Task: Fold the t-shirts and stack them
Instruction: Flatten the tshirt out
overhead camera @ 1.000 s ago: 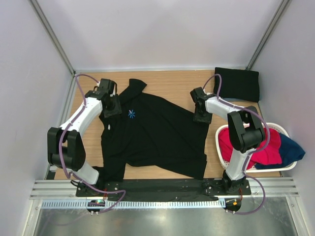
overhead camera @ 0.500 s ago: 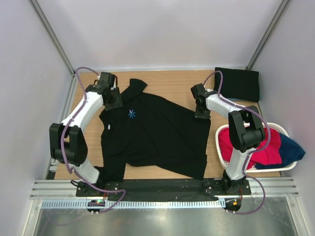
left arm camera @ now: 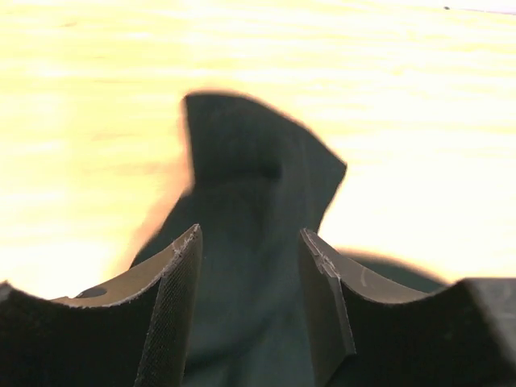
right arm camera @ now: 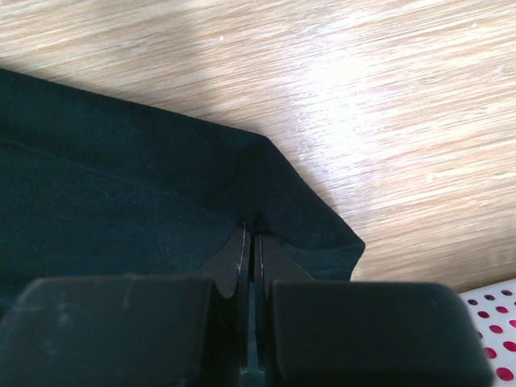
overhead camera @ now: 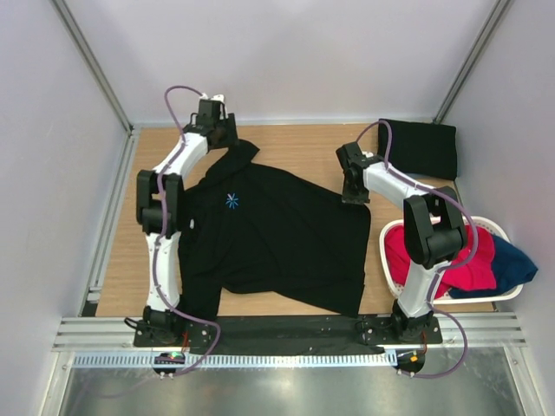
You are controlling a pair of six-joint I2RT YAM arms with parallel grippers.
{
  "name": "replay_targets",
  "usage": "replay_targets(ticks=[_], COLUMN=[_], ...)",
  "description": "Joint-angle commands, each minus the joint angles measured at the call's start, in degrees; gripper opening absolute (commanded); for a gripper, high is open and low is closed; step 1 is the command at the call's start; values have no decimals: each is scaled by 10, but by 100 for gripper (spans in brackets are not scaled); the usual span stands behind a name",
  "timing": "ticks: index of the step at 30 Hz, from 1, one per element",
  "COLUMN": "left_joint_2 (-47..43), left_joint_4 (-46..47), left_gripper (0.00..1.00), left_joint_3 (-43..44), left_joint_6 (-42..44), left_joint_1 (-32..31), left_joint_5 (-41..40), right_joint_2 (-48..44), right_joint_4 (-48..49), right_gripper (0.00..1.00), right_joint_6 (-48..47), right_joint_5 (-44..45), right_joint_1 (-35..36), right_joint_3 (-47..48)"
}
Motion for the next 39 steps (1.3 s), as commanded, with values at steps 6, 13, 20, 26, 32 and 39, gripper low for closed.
replay_targets(ticks=[6,13,20,26,32,39], left_joint_2=[130,176,201,212,115,-122], left_joint_4=[6,-68,-131,-182,-166,-114], left_gripper=[58,63,46,6,0,0], left_joint_3=[165,185,234,261,191,-43], left_joint_6=[70,158,161,154,109,-33], left_joint_1=[-30,-77,-79,-79,-78,-33], left_joint_5=[62,-68,-105,-115,-114,-81], right_joint_2=[1,13,20,19,16,-2], right_joint_4=[5,3,-3,-1,-3,1], right_gripper=[1,1,1,1,1,1], right_joint_6=[-7,-13,-26,-30,-33,-33], right_joint_5=[-28,-33,-35,-38,-39,-46], right_joint_1=[-4,-9,-16,-20,-22,-22], right_joint_3=[19,27,44,43,38,9])
